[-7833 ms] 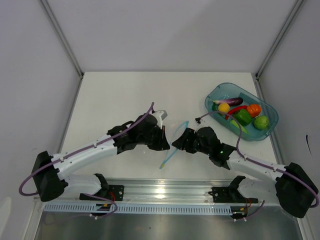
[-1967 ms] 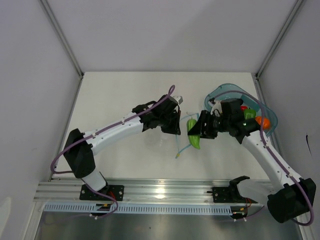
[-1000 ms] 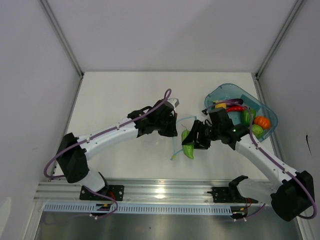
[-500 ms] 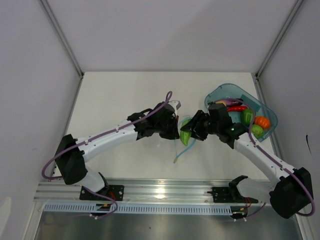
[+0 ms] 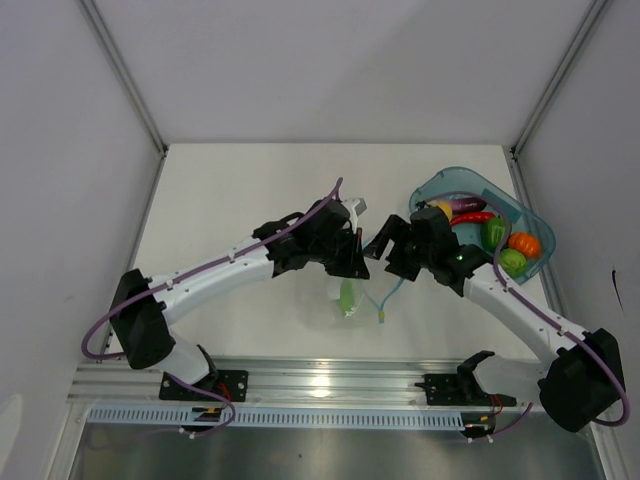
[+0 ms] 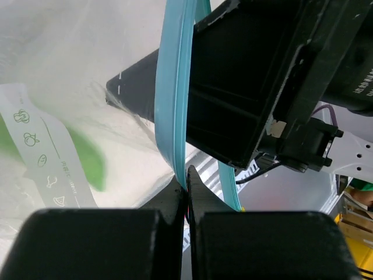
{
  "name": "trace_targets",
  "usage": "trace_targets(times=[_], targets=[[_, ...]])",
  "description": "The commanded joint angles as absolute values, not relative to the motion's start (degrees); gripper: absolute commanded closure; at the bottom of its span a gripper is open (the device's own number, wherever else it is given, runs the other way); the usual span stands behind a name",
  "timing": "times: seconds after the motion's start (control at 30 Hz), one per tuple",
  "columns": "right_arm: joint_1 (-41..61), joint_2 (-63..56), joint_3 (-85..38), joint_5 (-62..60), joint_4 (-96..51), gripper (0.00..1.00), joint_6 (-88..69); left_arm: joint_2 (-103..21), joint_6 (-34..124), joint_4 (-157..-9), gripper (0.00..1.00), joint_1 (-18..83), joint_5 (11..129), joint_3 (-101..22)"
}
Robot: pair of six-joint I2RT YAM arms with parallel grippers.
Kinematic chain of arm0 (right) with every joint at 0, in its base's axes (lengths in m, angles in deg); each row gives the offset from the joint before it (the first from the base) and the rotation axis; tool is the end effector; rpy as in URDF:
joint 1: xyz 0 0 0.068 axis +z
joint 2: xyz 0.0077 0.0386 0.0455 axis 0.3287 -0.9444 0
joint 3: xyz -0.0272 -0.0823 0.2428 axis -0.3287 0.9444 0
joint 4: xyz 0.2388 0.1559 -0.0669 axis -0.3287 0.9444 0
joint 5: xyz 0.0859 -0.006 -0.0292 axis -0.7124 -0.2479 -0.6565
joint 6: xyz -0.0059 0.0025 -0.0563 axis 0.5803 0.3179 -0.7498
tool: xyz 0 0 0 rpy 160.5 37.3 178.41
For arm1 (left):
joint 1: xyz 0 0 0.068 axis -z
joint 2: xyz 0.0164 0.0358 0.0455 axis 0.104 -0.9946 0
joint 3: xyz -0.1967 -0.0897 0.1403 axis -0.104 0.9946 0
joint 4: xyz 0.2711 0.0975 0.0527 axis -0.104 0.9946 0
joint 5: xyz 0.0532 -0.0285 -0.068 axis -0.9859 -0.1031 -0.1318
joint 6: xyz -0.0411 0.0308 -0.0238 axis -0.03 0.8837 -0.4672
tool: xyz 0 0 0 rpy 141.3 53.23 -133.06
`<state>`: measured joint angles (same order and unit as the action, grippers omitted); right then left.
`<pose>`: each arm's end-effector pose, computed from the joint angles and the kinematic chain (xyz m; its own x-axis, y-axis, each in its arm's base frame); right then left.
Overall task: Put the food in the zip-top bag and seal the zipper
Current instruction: Place the fake vegetable in the zipper food storage bag.
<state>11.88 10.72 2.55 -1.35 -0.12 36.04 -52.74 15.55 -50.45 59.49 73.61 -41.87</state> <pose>0.2477 0.1553 0.2416 -0.8141 0.4279 -0.3925 0.0795 0.7518 0.6546 0.2165 -0.3063 0.2840 -0.8786 0.1114 -0.4643 0.3983 0.7073 -0.5840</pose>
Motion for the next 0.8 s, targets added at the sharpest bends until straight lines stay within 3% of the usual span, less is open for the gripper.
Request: trace_targets(times=[0.0, 0.3, 0.47, 0.6, 0.77], targets=[[12.2, 11.7, -2.3, 1.3, 2.0, 0.14, 31.9, -52.1, 14.1, -52.0, 0.99, 59.7, 75.9, -44.0], [12.3, 20.3, -8.1, 5.5, 12.6, 0.12, 27.5, -52.4, 15.3, -50.9, 0.99, 58.3, 74.6, -43.3], [11.1, 24.4, -11.4, 9.5, 17.0, 0.01, 22.7, -52.1, 16.0, -50.8, 0.99, 57.2, 74.2, -41.3], [4.6, 23.2, -13.3, 7.8, 19.8, 0.01, 18.9, -51.8, 16.4, -50.8, 0.99, 56.9, 74.4, -40.5], [-12.7, 18.0, -13.8, -0.4, 18.0, 0.01, 14.1, -51.8, 16.5, -51.2, 0.99, 56.9, 75.1, -39.6]])
